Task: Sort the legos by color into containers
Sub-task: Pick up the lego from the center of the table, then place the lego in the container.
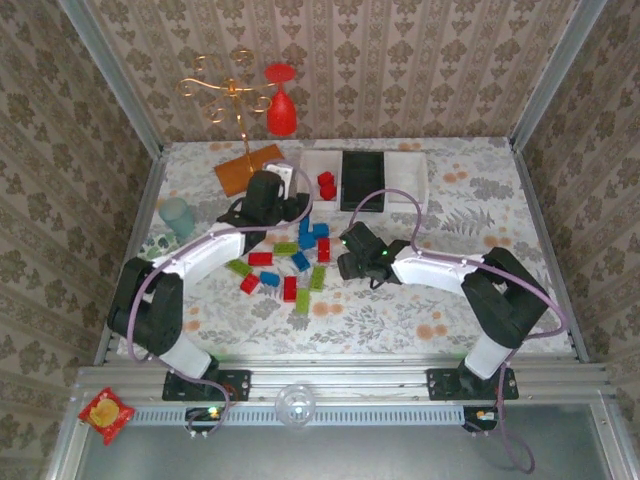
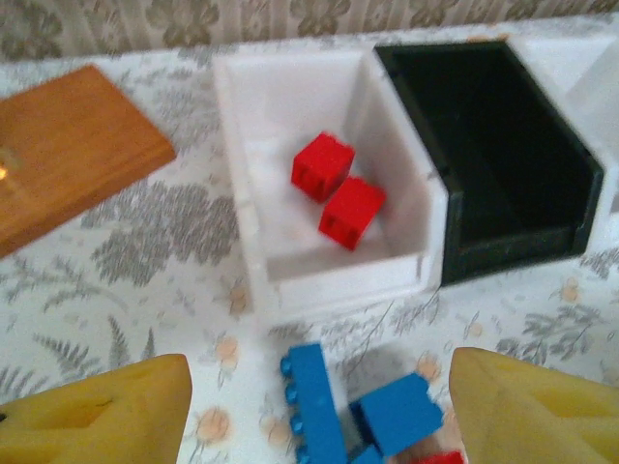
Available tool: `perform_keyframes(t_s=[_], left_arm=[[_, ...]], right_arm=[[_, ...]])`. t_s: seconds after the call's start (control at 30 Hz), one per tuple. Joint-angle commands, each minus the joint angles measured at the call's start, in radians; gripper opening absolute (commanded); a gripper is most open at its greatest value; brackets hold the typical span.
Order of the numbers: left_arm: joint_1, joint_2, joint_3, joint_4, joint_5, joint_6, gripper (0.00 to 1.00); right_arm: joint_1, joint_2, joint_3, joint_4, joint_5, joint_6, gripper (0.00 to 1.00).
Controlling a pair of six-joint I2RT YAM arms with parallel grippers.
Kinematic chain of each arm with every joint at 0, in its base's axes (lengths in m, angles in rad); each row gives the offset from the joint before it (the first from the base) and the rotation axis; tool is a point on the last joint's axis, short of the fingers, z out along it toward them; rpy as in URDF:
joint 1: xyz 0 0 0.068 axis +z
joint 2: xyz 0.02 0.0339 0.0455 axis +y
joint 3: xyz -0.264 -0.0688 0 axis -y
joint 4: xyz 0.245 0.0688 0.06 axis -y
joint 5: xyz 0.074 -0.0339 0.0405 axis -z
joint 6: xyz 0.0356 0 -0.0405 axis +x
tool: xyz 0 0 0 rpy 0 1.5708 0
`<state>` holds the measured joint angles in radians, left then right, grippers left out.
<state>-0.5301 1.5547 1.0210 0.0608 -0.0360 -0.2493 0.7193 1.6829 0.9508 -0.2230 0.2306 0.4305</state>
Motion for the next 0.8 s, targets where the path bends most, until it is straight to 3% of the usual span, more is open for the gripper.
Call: perform_keyframes(t_s=[0.0, 0.4, 0.6, 0.77], left_arm=[[0.008, -0.057, -0.044, 0.033, 0.024, -0.034, 0.73], [0.018, -0.133, -0.147, 0.02, -0.001, -0.031, 0.73], [0.019, -0.194, -0.202, 0.05, -0.005, -0.054, 0.74], [0.021, -0.239, -0.247, 0.083, -0.007, -0.072, 0.76]], right_arm=[[0.005, 0.032, 0.033, -0.056, 0.079, -0.026, 0.63], [0.005, 0.073, 0.082, -0.061, 0.067, -0.06, 0.33], [-0.073, -0.089, 0.103, 0.012, -0.002, -0.062, 0.32], [-0.205, -0.073, 0.188, 0.07, -0.076, -0.044, 0.31]])
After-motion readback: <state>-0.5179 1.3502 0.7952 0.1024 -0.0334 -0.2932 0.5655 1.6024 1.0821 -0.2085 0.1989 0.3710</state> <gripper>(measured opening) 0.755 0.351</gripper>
